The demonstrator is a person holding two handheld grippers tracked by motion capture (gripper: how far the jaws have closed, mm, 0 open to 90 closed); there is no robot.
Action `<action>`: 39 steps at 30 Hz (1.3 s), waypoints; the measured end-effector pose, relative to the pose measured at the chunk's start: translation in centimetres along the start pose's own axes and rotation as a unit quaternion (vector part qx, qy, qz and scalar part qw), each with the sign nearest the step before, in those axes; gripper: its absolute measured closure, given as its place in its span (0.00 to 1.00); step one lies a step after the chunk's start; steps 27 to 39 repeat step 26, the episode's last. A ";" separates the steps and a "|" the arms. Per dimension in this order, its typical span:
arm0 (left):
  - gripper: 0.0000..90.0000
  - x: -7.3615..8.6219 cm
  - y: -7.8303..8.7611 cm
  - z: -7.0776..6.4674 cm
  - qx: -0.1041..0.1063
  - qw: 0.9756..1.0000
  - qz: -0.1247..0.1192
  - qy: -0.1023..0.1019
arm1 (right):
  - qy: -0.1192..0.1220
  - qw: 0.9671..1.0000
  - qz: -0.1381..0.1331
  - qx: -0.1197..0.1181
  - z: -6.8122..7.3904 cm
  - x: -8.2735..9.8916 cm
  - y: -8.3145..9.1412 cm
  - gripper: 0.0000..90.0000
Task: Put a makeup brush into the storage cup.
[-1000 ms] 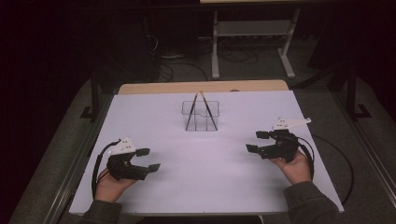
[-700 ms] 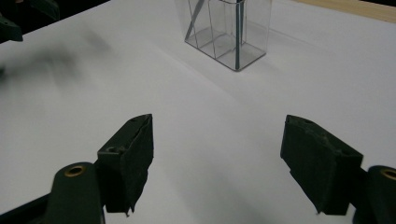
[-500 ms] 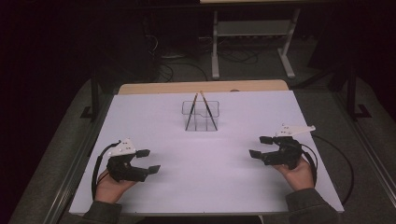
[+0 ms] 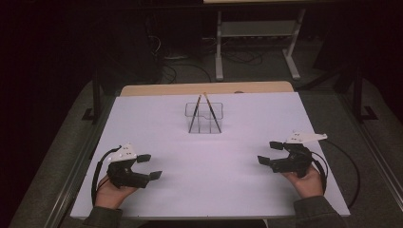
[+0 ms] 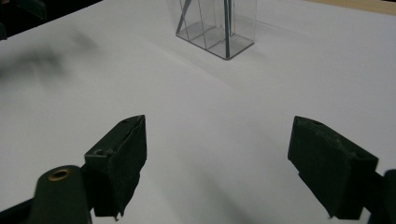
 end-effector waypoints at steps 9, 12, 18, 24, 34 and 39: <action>0.23 0.4 0.1 -0.3 0.003 1.000 0.002 0.005 | -0.004 1.000 -0.001 0.006 0.1 0.6 0.3 0.17; 0.22 0.5 0.2 -0.2 0.000 1.000 0.002 0.003 | -0.004 1.000 -0.001 0.005 0.2 0.6 0.4 0.18; 0.22 0.5 0.3 -0.2 0.001 1.000 0.001 0.004 | -0.005 1.000 -0.003 0.005 0.4 0.7 0.4 0.17; 0.22 0.5 0.1 -0.1 0.002 1.000 0.004 0.001 | -0.005 1.000 0.002 0.007 0.4 1.2 0.2 0.17; 0.22 0.5 0.1 -0.1 0.002 1.000 0.003 0.001 | -0.003 1.000 0.007 0.005 0.5 1.3 0.1 0.17; 0.22 0.5 0.1 -0.1 0.002 1.000 0.003 0.001 | -0.003 1.000 0.007 0.005 0.5 1.3 0.1 0.17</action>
Point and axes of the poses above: each handheld gripper's, and its own axes: y roughly backward along the jaws, x roughly out of its underside, z roughly to its left, the point moved 7 cm from there along -y, roughly forward along the jaws, and after that the axes turned 8 degrees about y, right-handed, at the moved point
